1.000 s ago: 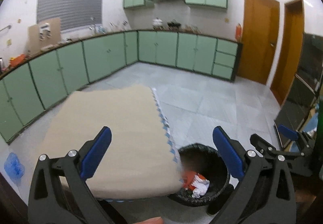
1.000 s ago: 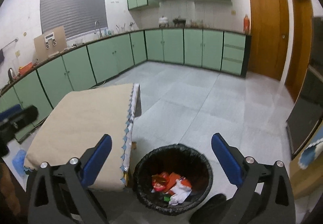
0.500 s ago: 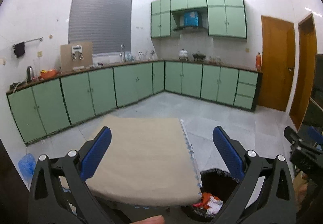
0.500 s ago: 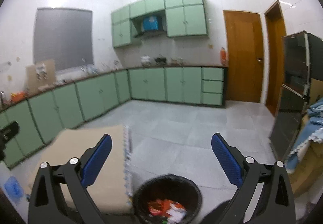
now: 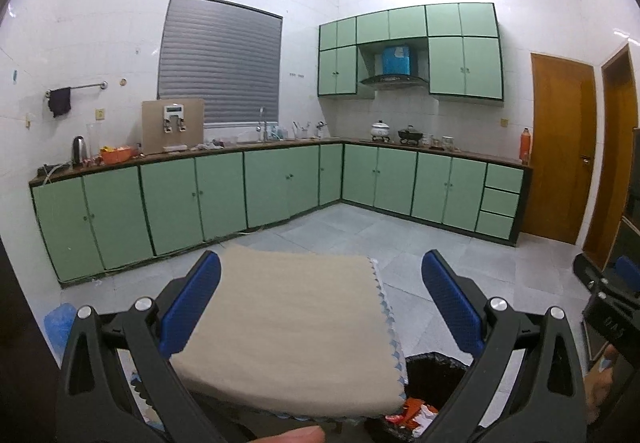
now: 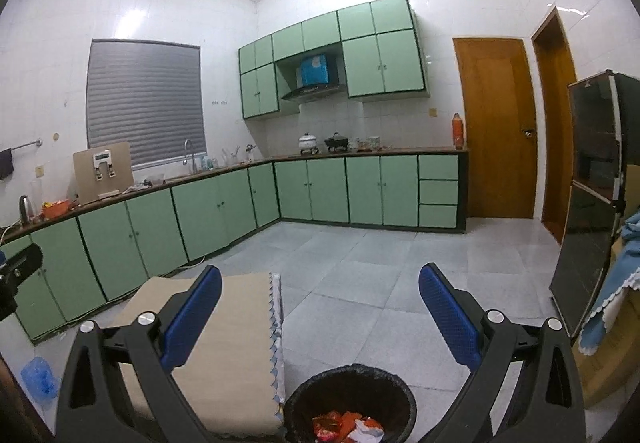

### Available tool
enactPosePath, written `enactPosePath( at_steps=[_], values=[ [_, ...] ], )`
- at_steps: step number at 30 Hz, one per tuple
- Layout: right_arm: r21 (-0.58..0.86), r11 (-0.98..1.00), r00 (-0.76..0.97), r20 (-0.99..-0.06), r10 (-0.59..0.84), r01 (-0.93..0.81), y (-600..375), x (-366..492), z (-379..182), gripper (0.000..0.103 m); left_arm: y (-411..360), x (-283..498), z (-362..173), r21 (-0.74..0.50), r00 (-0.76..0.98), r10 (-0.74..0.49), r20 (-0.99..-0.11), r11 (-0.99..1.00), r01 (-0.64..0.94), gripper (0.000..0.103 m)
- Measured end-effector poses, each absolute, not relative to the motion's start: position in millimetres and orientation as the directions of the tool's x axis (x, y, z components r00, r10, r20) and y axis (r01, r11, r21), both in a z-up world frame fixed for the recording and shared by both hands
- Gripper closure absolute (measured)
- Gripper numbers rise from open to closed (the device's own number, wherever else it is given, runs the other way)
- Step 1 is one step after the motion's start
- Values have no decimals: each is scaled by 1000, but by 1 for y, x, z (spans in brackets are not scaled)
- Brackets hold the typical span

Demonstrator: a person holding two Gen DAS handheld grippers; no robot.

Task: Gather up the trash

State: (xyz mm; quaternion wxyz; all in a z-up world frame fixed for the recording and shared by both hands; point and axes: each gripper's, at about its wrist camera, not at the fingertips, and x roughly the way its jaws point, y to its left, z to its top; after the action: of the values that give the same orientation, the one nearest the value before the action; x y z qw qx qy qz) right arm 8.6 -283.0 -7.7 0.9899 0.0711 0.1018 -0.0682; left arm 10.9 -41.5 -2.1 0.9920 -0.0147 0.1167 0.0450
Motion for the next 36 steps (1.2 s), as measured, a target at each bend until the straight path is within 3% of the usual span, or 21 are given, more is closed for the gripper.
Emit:
enactPosePath(
  at_steps=[7,36],
  values=[
    [86,960,950,-191,-247,267,-278,4,-6,6,-43,1,4,-5,972,137,-191,990,-140,6],
    [65,935,903,-291,-316,349,-280,26,-21,6,-28,18,-21,-5,967,93,-236,995,-97,5]
  ],
)
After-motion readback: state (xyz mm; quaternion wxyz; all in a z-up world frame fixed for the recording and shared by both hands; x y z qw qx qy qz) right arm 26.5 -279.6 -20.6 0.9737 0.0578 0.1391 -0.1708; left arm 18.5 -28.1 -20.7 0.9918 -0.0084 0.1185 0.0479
